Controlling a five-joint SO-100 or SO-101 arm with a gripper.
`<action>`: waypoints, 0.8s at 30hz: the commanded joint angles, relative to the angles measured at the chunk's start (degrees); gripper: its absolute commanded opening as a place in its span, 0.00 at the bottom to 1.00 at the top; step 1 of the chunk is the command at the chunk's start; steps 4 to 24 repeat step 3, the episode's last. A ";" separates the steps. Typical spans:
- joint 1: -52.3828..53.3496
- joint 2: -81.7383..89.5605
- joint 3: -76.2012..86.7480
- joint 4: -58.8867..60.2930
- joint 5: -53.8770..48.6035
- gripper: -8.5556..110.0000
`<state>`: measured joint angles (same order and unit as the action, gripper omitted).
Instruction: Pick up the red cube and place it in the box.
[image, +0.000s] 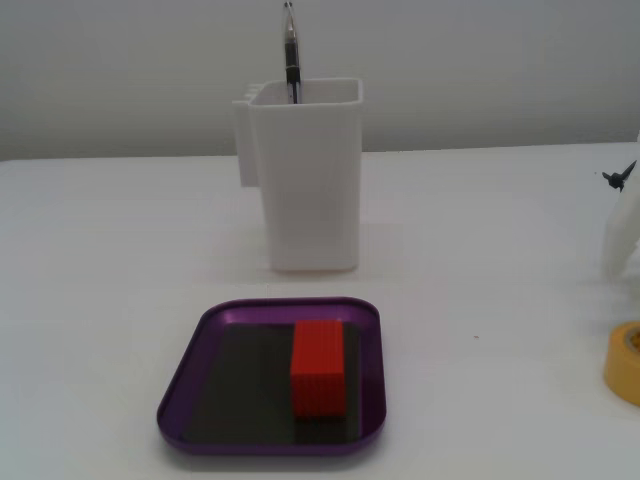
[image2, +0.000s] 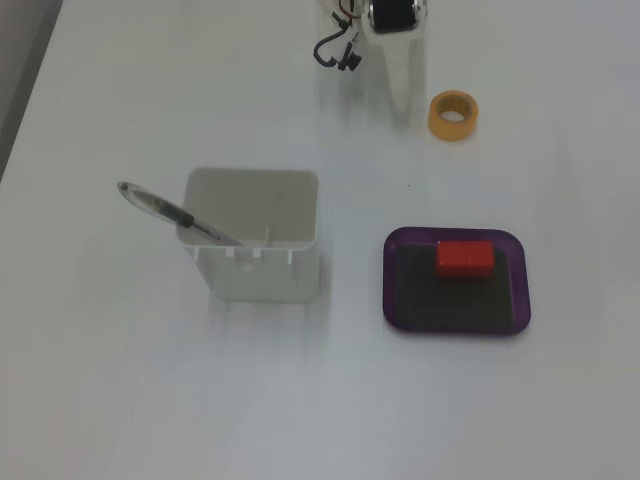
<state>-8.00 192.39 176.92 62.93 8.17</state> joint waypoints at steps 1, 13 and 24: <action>0.09 6.15 0.62 -0.44 0.09 0.09; 0.09 6.15 0.62 -0.44 0.09 0.09; 0.09 6.15 0.62 -0.44 0.09 0.09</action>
